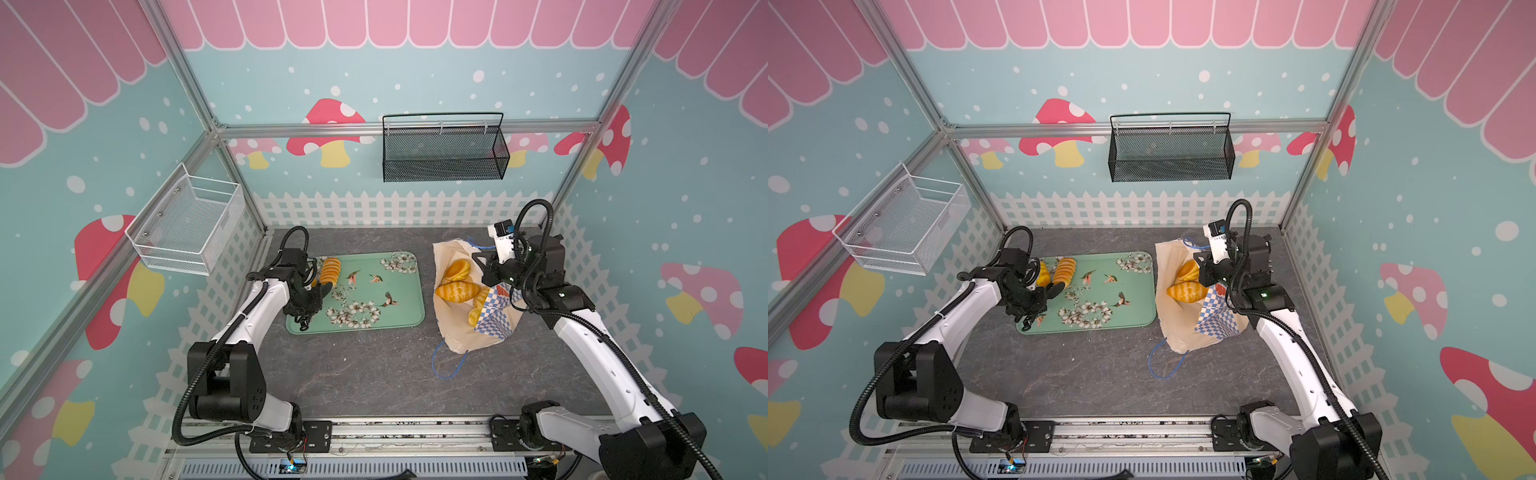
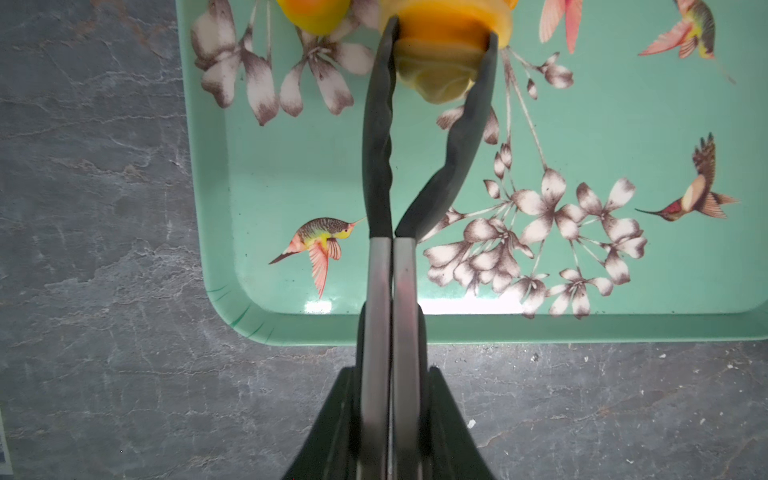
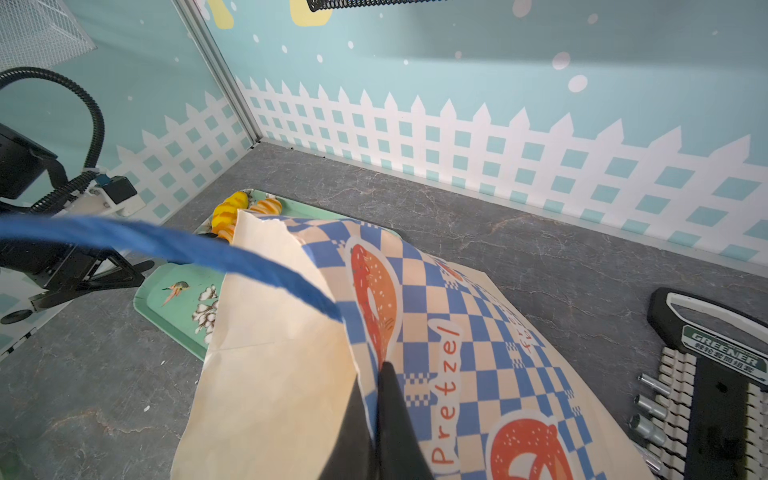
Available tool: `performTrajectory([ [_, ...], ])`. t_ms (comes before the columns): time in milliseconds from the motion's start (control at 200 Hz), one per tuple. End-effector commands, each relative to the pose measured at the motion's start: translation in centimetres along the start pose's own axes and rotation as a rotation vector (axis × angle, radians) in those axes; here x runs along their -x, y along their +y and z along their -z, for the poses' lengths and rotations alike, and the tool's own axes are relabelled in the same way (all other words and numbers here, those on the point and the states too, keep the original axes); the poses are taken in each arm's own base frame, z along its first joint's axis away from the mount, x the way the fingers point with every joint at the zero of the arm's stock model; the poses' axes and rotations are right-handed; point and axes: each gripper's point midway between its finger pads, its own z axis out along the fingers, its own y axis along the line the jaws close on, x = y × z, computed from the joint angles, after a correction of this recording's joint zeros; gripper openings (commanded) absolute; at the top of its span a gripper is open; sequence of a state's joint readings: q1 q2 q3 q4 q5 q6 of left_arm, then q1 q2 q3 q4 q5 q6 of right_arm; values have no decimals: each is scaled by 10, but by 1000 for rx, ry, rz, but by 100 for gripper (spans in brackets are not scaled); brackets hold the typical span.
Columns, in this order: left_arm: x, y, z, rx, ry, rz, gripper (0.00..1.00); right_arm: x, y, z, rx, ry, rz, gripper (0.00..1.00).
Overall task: Take the fake bread out of the paper bag
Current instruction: 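Lower the bread beside the first bread and open the tongs with the left gripper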
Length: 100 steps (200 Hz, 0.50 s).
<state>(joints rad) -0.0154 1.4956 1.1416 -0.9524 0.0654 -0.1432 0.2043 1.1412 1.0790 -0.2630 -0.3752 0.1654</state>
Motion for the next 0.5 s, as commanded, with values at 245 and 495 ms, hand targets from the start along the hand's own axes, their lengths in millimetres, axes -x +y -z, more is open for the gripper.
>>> performTrajectory([
  [245,3,11,4,69,-5,1,32,-7,6,6,15,13,-11,0],
  [495,8,11,23,75,-38,-24,42,-4,7,6,20,7,-15,0],
])
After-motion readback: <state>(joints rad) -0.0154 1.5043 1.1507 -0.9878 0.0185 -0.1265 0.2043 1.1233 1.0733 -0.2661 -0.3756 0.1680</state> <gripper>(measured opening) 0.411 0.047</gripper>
